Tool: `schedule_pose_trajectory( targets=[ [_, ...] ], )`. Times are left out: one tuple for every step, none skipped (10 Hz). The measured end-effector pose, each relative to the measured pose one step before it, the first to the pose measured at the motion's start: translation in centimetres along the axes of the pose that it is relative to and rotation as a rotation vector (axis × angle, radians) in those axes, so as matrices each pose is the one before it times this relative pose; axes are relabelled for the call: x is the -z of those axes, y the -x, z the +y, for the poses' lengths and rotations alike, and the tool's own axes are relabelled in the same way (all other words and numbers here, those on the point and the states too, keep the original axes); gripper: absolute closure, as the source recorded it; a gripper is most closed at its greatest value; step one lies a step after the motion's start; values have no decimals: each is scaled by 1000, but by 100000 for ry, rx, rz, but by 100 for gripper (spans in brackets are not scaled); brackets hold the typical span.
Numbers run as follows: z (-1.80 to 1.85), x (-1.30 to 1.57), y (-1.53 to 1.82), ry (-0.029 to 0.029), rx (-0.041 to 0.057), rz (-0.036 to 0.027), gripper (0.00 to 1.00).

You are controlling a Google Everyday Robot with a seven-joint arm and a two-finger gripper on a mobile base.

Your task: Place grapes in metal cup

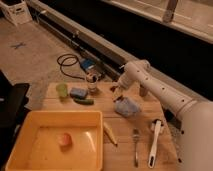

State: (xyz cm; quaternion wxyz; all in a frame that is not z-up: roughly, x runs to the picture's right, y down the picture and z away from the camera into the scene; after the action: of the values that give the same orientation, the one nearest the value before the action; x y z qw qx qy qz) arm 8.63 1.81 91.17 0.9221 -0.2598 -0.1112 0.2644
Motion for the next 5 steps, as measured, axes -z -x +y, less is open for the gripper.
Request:
schedule_pose_trajectory(
  targets=[
    [-54, -773, -325, 1504, -2197, -516, 26],
    [-118, -483, -460, 1210, -2361, -810, 26],
    [-82, -506, -629, 1407, -2401, -911, 26],
    [225, -681, -104, 1586, -516, -795, 26],
    [118, -443, 10, 979, -130, -811, 26]
  ],
)
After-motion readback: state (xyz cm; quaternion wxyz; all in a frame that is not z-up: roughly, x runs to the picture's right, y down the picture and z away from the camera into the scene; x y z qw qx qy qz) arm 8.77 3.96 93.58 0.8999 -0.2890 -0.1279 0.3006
